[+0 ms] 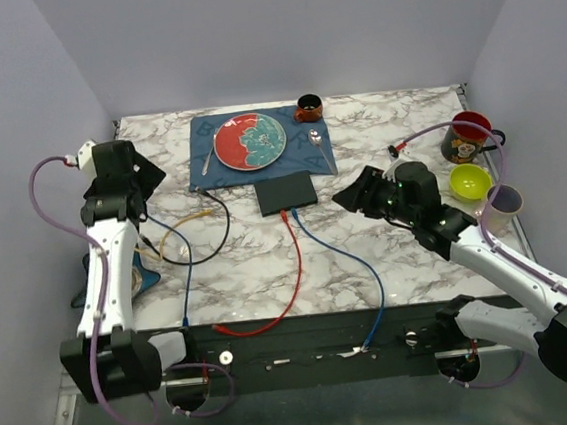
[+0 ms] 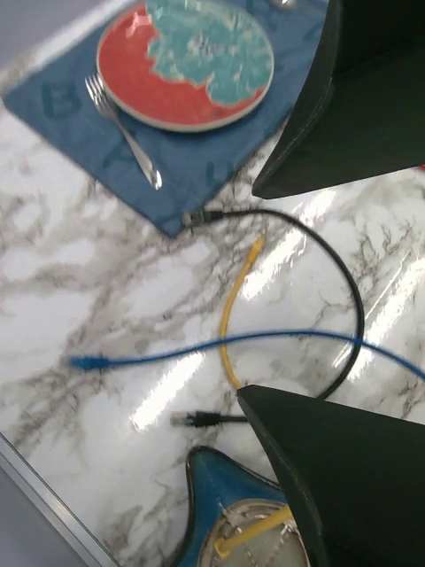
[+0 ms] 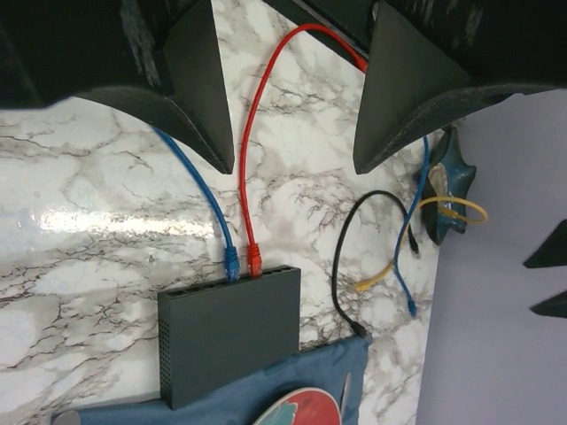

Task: Pull the plug from the switch port

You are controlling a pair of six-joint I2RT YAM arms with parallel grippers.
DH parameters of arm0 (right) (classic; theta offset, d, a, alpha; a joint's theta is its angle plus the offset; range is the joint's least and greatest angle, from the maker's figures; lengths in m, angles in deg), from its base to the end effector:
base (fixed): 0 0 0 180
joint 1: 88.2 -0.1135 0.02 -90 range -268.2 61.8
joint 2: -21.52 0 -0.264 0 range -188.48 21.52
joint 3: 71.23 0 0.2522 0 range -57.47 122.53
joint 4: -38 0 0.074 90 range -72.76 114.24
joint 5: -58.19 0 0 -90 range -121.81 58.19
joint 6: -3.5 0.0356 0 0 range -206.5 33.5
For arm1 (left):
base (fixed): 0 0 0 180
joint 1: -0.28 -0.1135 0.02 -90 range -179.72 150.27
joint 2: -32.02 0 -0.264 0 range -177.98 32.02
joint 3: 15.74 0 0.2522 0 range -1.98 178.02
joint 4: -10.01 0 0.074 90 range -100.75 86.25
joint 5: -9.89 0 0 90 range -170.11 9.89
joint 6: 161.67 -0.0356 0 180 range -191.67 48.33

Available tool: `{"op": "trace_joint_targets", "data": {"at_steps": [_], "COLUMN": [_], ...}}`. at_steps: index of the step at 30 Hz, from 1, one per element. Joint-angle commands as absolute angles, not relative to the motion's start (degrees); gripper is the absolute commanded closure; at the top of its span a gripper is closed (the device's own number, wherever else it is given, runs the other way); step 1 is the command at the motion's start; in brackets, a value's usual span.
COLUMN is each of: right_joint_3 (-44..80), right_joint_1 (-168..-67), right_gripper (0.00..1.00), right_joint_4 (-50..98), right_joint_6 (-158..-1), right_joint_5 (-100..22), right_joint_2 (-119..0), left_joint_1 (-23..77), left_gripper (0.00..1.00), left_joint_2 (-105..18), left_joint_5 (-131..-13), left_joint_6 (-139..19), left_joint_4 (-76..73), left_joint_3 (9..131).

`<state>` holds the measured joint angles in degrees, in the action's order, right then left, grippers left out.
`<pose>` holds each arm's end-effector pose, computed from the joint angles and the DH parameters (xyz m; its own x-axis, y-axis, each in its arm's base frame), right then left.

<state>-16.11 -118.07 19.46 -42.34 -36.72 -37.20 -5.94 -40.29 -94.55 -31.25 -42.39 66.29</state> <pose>0.2032 0.1202 0.2820 -0.6280 0.4397 -0.6420 -0.1776 0.7222 0.6684 0.2656 0.0379 0.3341 -0.3269 -0.6672 -0.6693 -0.6556 0.6702 -0.3480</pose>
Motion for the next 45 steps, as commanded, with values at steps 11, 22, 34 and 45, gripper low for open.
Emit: {"op": "trace_joint_targets", "data": {"at_steps": [11,22,34,45], "right_joint_3": [-14.76,-9.31,-1.04,-1.22], "right_joint_1": [-117.9,-117.9,-117.73,-116.94], "right_gripper": [0.4,0.48,0.55,0.55], "right_joint_4": [30.73,41.71,43.83,45.68], "right_joint_6": [-43.35,-39.4,-38.87,-38.08], "right_joint_5": [-49.56,-52.73,-55.1,-55.9], "right_joint_2": [-58.97,-74.8,-88.07,-91.24], "left_joint_1": [18.82,22.51,22.51,22.42], "left_gripper": [0.01,0.17,0.3,0.3], "left_joint_2": [-38.36,-56.91,-71.16,-75.37], "left_joint_5": [-71.8,-69.39,-67.54,-67.02], "left_joint_6": [-23.25,-25.18,-28.34,-28.6], "left_joint_4": [-6.58,-2.18,-3.67,-7.0], "left_joint_3": [47.95,53.39,61.65,63.33]}}
